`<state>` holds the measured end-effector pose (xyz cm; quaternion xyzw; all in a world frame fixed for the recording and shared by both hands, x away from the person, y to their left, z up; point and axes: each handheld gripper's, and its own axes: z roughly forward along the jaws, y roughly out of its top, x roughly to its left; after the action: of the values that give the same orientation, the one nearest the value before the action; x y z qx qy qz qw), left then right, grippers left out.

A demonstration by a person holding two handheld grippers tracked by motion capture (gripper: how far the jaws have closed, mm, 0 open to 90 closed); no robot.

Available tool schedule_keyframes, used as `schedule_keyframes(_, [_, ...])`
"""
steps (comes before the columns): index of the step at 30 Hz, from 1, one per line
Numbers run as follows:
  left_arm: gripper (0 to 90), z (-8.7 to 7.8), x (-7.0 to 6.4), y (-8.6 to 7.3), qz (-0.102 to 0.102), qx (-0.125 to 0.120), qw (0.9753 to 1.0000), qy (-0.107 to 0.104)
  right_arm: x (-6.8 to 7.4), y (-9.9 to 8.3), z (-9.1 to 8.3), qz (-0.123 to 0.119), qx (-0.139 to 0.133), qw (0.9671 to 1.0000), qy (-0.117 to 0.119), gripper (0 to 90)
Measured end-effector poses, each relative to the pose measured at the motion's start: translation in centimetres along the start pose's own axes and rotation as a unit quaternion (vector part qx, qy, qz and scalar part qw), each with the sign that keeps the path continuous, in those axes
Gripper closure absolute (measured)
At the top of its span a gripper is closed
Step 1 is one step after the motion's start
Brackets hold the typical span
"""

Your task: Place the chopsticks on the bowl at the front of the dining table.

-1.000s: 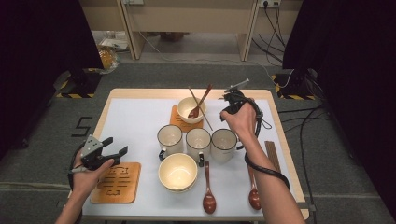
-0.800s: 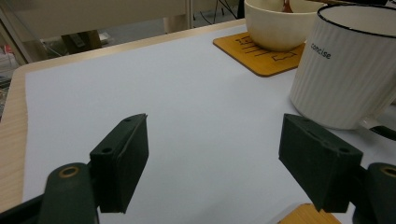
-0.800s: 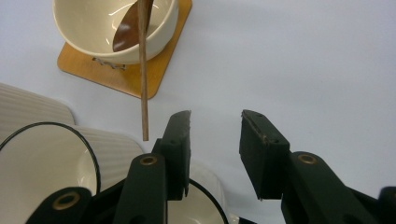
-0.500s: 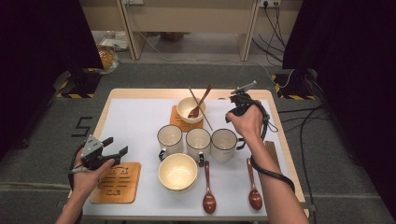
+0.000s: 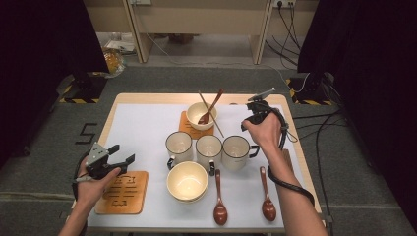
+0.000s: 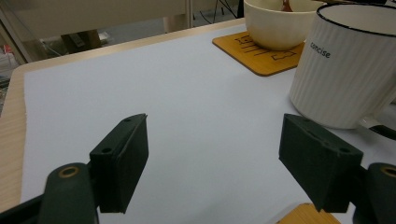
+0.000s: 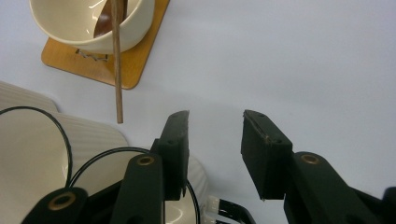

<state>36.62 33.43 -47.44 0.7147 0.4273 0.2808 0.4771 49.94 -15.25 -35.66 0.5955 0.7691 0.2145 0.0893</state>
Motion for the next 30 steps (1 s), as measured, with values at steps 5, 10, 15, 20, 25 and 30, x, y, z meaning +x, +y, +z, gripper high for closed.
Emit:
schedule_keyframes(5, [23.7,0.1,-0.1,0.0,0.001,0.0,1.0,-0.001,-0.6,-0.4,-0.1,0.007,-0.001,1.0,0.003,60.8])
schedule_keyframes(10, [23.7,0.1,-0.1,-0.1,0.0,0.002,1.0,-0.001,-1.0,-0.7,-0.2,0.009,-0.002,1.0,0.001,60.7])
schedule_keyframes(15, [23.7,0.1,-0.1,0.0,0.0,0.003,1.0,-0.001,-1.4,-1.0,-0.4,0.01,-0.003,0.9999,-0.003,60.7])
schedule_keyframes(20, [23.7,0.1,-0.2,-0.1,-0.001,0.002,1.0,-0.002,-1.8,-1.3,-0.8,0.013,-0.005,0.9999,-0.005,60.7])
schedule_keyframes(25, [23.7,0.0,-0.1,-0.1,0.001,0.001,1.0,-0.001,-2.4,-1.6,-0.9,0.018,-0.005,0.9998,-0.007,60.8])
schedule_keyframes(30, [23.7,0.0,-0.1,-0.1,0.001,0.003,1.0,-0.001,-2.8,-2.0,-1.0,0.022,-0.004,0.9997,-0.009,60.9])
